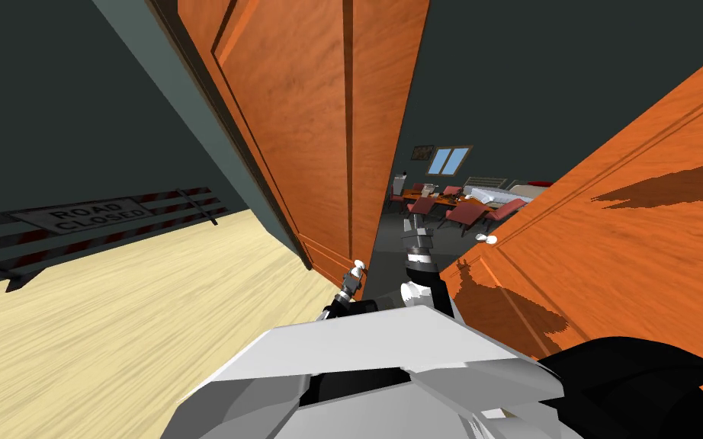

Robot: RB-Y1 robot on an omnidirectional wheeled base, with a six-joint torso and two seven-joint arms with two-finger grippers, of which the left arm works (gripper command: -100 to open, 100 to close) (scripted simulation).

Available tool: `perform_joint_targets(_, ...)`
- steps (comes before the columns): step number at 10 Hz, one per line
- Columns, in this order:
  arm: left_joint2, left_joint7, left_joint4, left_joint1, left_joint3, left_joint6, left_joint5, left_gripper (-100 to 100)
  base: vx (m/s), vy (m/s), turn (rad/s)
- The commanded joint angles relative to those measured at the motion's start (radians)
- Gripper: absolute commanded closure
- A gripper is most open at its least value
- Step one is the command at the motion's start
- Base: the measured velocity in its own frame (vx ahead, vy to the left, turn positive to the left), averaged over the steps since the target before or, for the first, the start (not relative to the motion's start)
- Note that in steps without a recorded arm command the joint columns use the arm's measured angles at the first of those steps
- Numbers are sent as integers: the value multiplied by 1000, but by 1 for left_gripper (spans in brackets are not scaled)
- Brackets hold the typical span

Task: Push the door open

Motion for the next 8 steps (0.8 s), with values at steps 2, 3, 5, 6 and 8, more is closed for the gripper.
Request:
perform_joint_targets(2, 13, -10, -11, 0, 26, 1, 13, 100, 148, -162, 37)
perform_joint_targets(3, 17, -14, -10, -1, 39, 0, 21, 100, 160, -171, 52)
perform_joint_targets(5, 23, -21, -9, -3, 63, -2, 34, 100, 114, -140, 35)
perform_joint_targets(6, 25, -23, -8, -4, 71, -2, 39, 100, 137, -170, 72)
perform_joint_targets(8, 27, -28, -7, -5, 88, -4, 48, 100, 78, -137, 40)
